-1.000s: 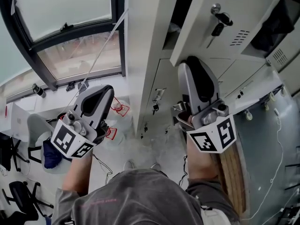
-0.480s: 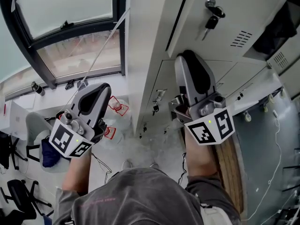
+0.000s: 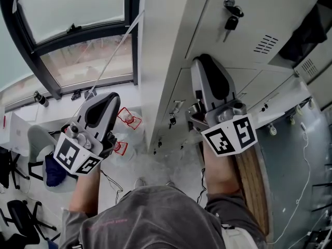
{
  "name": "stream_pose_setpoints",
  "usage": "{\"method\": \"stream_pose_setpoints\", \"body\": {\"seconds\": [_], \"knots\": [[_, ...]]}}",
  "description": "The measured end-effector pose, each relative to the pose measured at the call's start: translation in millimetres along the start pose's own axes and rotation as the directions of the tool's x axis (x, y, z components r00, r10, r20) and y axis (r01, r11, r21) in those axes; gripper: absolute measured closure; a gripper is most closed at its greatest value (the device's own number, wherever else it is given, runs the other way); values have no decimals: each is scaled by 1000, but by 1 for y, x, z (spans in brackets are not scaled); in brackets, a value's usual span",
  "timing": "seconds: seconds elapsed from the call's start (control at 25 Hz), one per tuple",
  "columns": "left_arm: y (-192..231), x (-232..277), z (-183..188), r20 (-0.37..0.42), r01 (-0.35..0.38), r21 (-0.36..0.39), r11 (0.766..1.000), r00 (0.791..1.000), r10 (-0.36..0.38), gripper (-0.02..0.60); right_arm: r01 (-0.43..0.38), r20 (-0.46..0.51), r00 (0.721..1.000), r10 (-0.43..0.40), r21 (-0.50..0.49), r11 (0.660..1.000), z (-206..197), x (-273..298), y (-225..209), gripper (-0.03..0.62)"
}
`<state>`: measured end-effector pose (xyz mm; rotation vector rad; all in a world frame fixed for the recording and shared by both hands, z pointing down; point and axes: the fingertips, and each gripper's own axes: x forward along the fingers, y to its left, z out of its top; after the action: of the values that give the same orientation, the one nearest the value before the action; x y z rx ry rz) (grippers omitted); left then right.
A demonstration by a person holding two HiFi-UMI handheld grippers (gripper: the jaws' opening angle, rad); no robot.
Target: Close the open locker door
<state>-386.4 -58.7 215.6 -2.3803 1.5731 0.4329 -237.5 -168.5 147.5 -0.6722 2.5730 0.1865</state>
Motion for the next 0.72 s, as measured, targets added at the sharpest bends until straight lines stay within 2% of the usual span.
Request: {"method": "stream_pose_setpoints", "body": {"seconds": [0.44, 0.72], "knots": [[3, -8, 5, 10, 3, -8, 1000, 1000, -2, 566, 39, -46, 998, -39, -11, 999, -7, 3, -2, 522], [-1, -10, 4, 4, 38, -27, 999, 999, -38, 566, 73, -42, 996, -74, -28, 997, 0, -10, 3, 522]]}}
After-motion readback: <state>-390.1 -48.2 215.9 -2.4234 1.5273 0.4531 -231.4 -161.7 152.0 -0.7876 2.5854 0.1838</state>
